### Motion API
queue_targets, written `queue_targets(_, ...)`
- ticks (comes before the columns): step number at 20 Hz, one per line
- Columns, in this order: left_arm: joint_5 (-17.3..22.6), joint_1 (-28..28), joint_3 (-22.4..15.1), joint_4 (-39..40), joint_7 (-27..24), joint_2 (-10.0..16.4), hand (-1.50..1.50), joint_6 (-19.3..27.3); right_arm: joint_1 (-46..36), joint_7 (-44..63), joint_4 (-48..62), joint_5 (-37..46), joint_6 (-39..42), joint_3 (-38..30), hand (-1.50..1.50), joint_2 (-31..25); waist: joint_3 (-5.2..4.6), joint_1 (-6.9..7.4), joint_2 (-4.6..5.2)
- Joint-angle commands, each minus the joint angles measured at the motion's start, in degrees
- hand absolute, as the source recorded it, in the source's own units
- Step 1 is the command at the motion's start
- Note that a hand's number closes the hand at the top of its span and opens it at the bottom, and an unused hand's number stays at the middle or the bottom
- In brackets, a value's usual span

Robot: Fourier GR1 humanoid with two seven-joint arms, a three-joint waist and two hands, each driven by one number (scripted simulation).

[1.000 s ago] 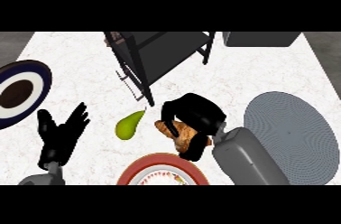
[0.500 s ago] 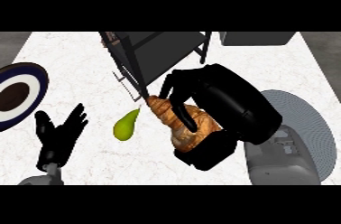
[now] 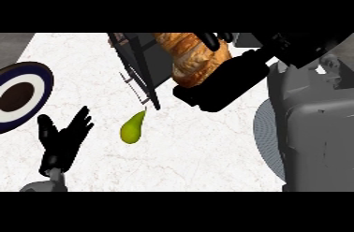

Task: Pick the croissant from the placemat and place it in the tiered shelf

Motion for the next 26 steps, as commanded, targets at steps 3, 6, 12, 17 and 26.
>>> queue_targets(3, -0.8, -2.1, 0.1, 4.4, -3.0, -1.0, 0.0, -0.1, -12.1, -3.7, 15.2, 0.6, -4.4, -6.1, 1.5, -3.3, -0.08, 0.26, 0.37)
queue_targets(6, -0.9, -2.0, -0.6, -0.2, 3.0, -0.4, 0.0, 0.6, -16.7, -4.9, 21.1, 0.5, -5.2, -7.3, 1.5, -5.3, -0.03, 0.35, 0.21)
queue_targets(12, 0.1, -2.9, 0.1, -0.4, 2.9, 0.2, 0.0, -0.7, -22.8, -16.5, 39.0, 3.3, -7.0, -7.5, 1.5, -9.1, -0.05, 1.15, 0.52)
queue_targets(17, 1.6, -4.3, 2.7, 2.9, 1.6, 2.7, 0.0, -3.2, -25.2, -24.3, 48.8, 7.0, -9.1, -4.9, 1.5, -9.4, -0.09, 1.33, 0.73)
queue_targets(26, 0.9, -3.7, 2.0, 4.6, -0.2, 1.0, 0.0, -3.1, -29.2, -35.0, 64.3, 12.3, -18.1, -4.0, 1.5, -8.4, -0.1, 1.8, 0.94)
